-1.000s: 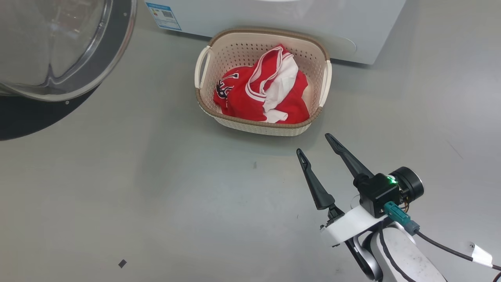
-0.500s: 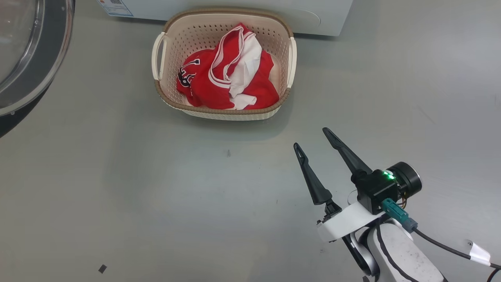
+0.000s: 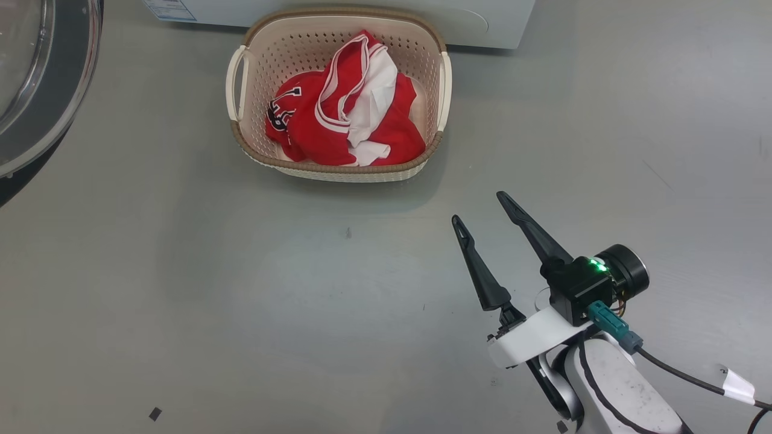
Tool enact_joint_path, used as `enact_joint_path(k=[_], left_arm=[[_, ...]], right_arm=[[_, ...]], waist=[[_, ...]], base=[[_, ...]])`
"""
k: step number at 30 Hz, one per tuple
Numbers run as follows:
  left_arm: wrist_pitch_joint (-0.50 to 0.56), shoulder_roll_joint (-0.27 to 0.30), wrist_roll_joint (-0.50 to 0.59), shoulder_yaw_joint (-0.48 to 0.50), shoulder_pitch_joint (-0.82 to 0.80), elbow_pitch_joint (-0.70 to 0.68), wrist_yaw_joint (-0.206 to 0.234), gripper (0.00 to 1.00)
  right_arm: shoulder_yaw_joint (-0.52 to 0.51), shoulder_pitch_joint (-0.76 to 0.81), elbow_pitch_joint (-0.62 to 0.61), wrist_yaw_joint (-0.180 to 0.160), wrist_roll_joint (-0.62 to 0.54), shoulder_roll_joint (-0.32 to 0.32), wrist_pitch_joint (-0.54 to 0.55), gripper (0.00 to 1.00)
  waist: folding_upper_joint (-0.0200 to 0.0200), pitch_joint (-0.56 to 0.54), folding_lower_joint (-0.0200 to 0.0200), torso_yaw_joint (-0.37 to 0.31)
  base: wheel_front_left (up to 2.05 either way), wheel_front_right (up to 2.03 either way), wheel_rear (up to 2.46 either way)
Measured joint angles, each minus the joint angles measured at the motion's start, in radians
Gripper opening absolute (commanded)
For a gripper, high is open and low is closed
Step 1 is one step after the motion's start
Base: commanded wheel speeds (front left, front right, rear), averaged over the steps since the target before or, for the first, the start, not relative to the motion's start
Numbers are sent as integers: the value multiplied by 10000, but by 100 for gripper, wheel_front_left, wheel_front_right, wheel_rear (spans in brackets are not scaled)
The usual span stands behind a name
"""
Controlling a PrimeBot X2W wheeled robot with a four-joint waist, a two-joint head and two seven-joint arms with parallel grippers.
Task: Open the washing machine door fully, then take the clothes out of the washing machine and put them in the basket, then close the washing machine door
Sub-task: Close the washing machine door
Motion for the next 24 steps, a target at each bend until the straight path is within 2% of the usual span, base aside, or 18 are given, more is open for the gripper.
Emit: enact_joint_path(k=[12,19,24], left_arm=[[792,-65,117,-702,-265,451,2,0],[1337,-360,194,-1145,-295,596,-31,0],[1672,-502,196,-1290,-297,621,-391,0]], right_arm=[[-138,-29,249,-15,4,13,-71,100],[-199,-25,462,-13,50,23,-73,100],[-203,-25,525,-8,65,27,-75,100]], waist=[[0,-237,0,158],[0,-530,0,333],[0,-695,0,434]], base=[[0,0,0],[0,0,0],[0,0,0]])
